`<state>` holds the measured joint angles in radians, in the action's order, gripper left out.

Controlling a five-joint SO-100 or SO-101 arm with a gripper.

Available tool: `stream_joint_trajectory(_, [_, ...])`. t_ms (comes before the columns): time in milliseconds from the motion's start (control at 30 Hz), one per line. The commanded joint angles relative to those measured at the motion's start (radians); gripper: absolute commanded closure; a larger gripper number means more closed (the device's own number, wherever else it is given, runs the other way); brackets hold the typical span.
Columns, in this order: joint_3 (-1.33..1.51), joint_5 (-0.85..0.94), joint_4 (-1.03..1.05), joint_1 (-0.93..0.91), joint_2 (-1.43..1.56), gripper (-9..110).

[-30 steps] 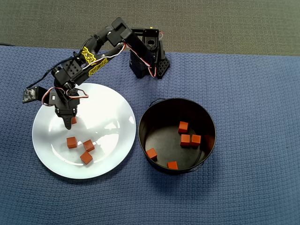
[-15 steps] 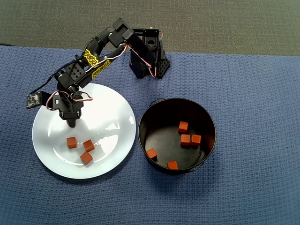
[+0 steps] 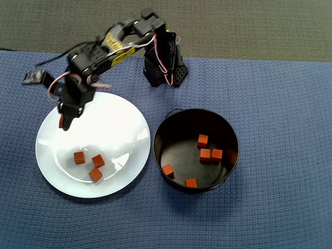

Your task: Pick up the red cubes from the white plate and place them in the black recipient

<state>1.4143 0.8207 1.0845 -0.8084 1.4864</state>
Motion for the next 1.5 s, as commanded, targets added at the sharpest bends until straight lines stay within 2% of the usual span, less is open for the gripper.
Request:
stream_joint_trajectory(0, [0.037, -0.15, 0.032, 0.144, 0.247, 102])
stream_joint_trajectory(200, [0.17, -0.383, 0.046, 0.453, 0.514, 102])
stream_joint_trajectory(433, [0.333, -0.546, 0.114, 0.887, 0.667, 101])
stream_joint_trajectory(467, [0.345, -0.543, 0.138, 0.943, 0.675, 95])
stream_joint_trajectory(567, [0.391, -0.5, 0.17, 1.034, 0.698, 65])
stream_joint_trajectory(700, [0.351, -0.403, 0.164, 0.917, 0.676, 61])
stream_joint_trajectory(867, [0.302, -0.249, 0.158, 0.62, 0.617, 64])
stream_joint_trajectory(1000, [0.302, -0.133, 0.058, 0.379, 0.512, 65])
stream_joint_trajectory(1100, [0.301, -0.044, -0.005, 0.265, 0.4, 65])
stream_joint_trajectory(1267, [0.256, -0.031, -0.071, 0.195, 0.221, 66])
stream_joint_trajectory(1467, [0.265, 0.104, -0.146, 0.224, 0.066, 66])
